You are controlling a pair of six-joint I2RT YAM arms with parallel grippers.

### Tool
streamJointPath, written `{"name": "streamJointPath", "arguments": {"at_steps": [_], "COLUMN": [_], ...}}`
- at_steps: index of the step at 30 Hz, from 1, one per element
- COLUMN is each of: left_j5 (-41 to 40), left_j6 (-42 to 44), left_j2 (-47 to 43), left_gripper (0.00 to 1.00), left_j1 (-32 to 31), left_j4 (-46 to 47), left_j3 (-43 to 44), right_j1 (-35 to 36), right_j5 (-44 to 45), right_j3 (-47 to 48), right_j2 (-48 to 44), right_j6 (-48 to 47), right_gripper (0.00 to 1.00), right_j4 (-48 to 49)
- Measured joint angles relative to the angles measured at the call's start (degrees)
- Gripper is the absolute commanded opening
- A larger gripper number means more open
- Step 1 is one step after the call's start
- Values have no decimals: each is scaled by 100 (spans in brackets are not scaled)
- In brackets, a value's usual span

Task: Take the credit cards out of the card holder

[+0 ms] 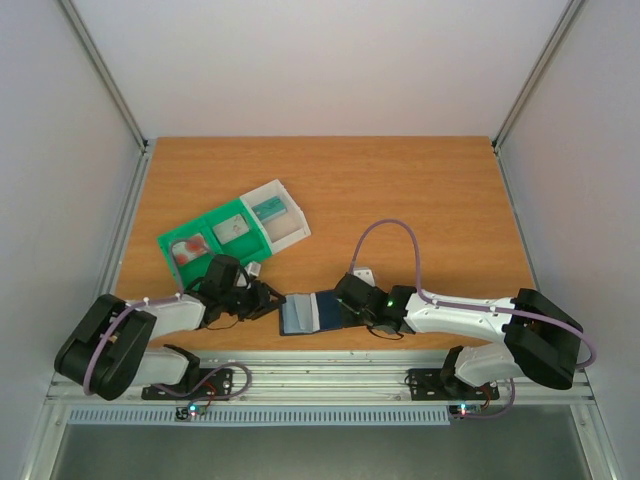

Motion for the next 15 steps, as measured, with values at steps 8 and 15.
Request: {"name": "streamJointPath", "arguments": {"at_steps": [8,15], "left_j5": [249,223], "left_j6": [-546,-890], "left_j2": [55,131], "left_gripper": [29,8], "left_j1": [-271,-800], "left_j4": [820,1447], "left_j3": [-118,-101], "right_j1": [0,0], "right_j5": [-4,-4], "right_j3": [-9,-9], "right_j2": [4,7], "right_j6": [-2,-4], "right_gripper": [1,1], "right_j4": [81,85]}}
